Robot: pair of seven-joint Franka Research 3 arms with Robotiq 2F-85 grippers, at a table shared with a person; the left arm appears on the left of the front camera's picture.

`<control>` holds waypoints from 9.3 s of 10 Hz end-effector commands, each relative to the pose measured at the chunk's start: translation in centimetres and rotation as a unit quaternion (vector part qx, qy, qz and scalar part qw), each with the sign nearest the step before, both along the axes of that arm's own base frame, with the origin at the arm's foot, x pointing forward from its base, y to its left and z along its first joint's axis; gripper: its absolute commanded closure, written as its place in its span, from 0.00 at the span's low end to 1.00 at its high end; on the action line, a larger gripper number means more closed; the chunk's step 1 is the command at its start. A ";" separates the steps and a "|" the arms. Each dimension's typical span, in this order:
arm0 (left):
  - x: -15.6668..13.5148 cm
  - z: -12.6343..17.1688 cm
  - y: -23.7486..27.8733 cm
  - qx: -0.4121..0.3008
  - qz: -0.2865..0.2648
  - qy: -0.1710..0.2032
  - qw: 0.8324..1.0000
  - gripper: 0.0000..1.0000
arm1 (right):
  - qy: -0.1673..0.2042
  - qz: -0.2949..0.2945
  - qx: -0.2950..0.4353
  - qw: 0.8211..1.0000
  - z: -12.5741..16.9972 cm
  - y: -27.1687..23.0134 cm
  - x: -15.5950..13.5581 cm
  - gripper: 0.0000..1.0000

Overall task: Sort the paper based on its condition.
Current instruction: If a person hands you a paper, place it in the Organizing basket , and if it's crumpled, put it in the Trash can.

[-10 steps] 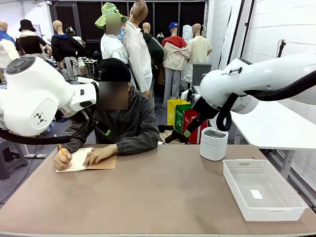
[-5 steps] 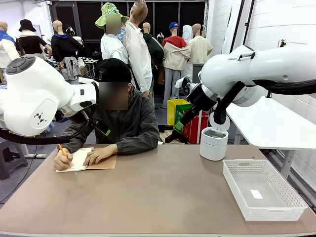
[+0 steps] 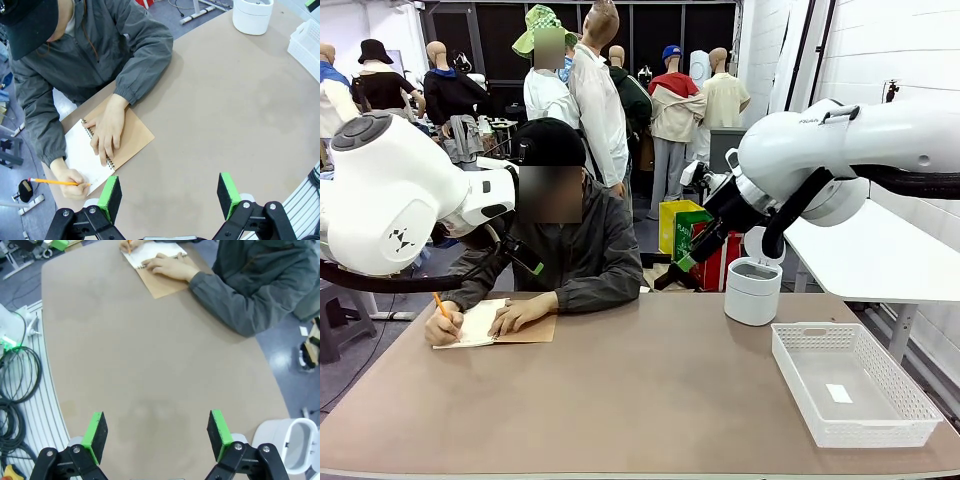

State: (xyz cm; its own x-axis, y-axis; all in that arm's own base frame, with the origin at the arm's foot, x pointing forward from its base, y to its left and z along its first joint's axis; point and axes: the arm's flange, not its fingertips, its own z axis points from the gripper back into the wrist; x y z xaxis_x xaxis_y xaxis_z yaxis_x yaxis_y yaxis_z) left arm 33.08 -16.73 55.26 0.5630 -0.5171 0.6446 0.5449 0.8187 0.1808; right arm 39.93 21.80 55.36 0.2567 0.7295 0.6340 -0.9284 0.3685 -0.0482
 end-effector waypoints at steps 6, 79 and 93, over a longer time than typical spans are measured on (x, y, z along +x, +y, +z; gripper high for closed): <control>0.0 -0.1 0.1 0.001 0.002 -0.001 1.000 0.00 | 0.000 0.000 0.000 1.000 0.0 0.0 0.0 0.00; 0.0 -0.1 0.1 0.001 0.002 -0.001 1.000 0.00 | 0.000 0.000 0.000 1.000 0.0 0.0 0.0 0.00; 0.0 -0.1 0.1 0.001 0.002 -0.001 1.000 0.00 | 0.000 0.000 0.000 1.000 0.0 0.0 0.0 0.00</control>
State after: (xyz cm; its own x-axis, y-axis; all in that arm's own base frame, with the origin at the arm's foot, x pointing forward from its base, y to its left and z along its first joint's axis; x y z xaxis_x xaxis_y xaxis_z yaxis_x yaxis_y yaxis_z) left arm 33.08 -16.73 55.26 0.5630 -0.5171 0.6446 0.5449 0.8187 0.1808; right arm 39.89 21.87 55.52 0.2543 0.7267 0.6382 -0.9288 0.3675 -0.0484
